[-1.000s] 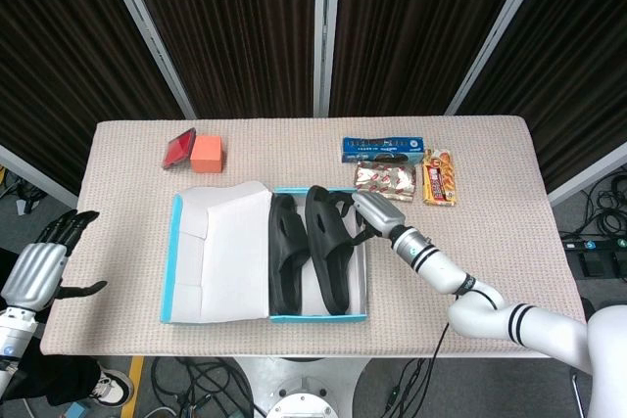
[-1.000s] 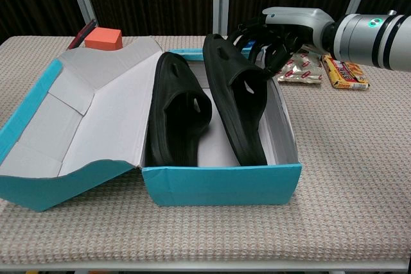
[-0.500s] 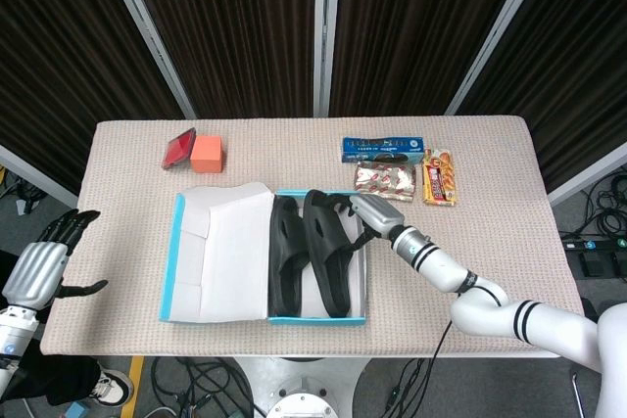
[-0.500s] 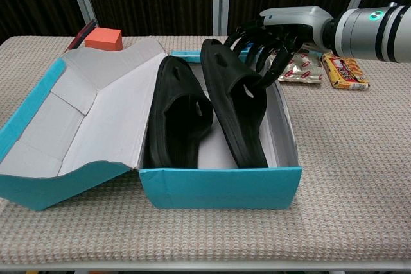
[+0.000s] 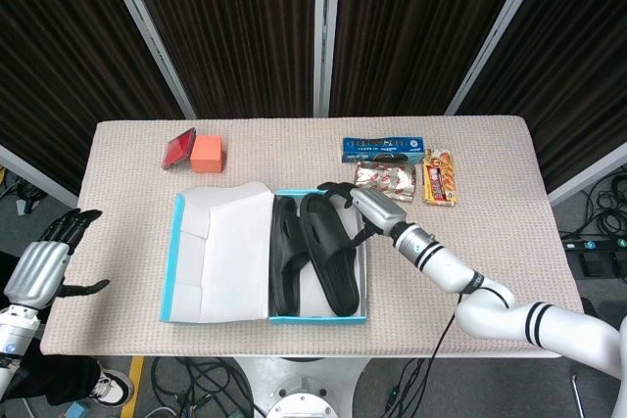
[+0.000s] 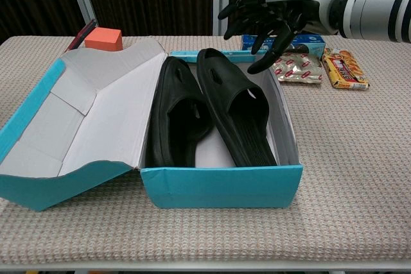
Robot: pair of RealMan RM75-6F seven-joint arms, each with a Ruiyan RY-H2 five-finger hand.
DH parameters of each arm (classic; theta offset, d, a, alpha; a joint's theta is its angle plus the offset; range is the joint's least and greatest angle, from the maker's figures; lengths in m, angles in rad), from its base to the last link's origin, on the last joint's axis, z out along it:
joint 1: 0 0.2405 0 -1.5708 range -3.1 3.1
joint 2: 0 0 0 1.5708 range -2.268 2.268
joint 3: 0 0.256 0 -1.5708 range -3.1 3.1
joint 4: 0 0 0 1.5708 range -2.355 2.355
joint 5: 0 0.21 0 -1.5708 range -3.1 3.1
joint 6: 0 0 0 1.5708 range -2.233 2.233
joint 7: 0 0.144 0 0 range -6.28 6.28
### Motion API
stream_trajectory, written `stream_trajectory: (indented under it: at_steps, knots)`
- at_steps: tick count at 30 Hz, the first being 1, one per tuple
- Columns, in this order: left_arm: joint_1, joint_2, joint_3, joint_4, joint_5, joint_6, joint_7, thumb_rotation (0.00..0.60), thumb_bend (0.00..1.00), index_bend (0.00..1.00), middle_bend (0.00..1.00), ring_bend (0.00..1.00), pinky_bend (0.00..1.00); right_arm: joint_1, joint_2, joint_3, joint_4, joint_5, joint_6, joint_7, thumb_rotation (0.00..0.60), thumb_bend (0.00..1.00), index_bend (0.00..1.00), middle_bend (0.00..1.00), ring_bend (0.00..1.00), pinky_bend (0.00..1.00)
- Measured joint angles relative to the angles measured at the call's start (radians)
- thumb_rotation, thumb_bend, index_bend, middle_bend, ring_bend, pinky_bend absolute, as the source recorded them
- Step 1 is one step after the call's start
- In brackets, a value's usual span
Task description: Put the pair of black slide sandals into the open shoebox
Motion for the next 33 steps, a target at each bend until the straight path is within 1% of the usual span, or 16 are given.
stream_trajectory:
  at_steps: [3,7,13,18,26,33]
  knots:
    - [0.002,0.000,-0.001,-0.001,-0.001,0.004,0.000,0.600,0.00,0.08,0.09,0.00,0.11,-0.011,0.002,0.017,-0.028,-0.009,0.021,0.055,0.600,0.00,0.12,0.23,0.10,0.30]
    - [0.004,0.002,-0.001,0.000,0.000,0.008,-0.001,0.600,0.00,0.08,0.09,0.00,0.11,-0.021,-0.014,0.034,-0.046,-0.048,0.043,0.167,0.600,0.00,0.12,0.22,0.10,0.30]
    - [0.008,0.005,0.002,0.001,0.000,0.010,-0.001,0.600,0.00,0.08,0.09,0.00,0.11,-0.015,-0.075,0.034,-0.014,-0.117,0.050,0.307,0.600,0.00,0.12,0.21,0.10,0.30]
    - [0.009,0.005,0.002,0.002,-0.004,0.008,-0.002,0.600,0.00,0.08,0.09,0.00,0.11,0.002,-0.119,0.006,0.048,-0.143,0.024,0.356,0.600,0.00,0.12,0.21,0.10,0.30]
    - [0.010,0.003,0.002,0.005,-0.004,0.008,-0.002,0.600,0.00,0.08,0.09,0.00,0.11,0.011,-0.155,-0.042,0.115,-0.157,-0.002,0.375,0.600,0.00,0.12,0.21,0.10,0.30]
    - [0.011,0.004,0.001,0.001,-0.002,0.011,0.002,0.600,0.00,0.08,0.09,0.00,0.11,0.011,-0.142,-0.034,0.101,-0.169,0.021,0.390,0.600,0.00,0.12,0.21,0.10,0.30]
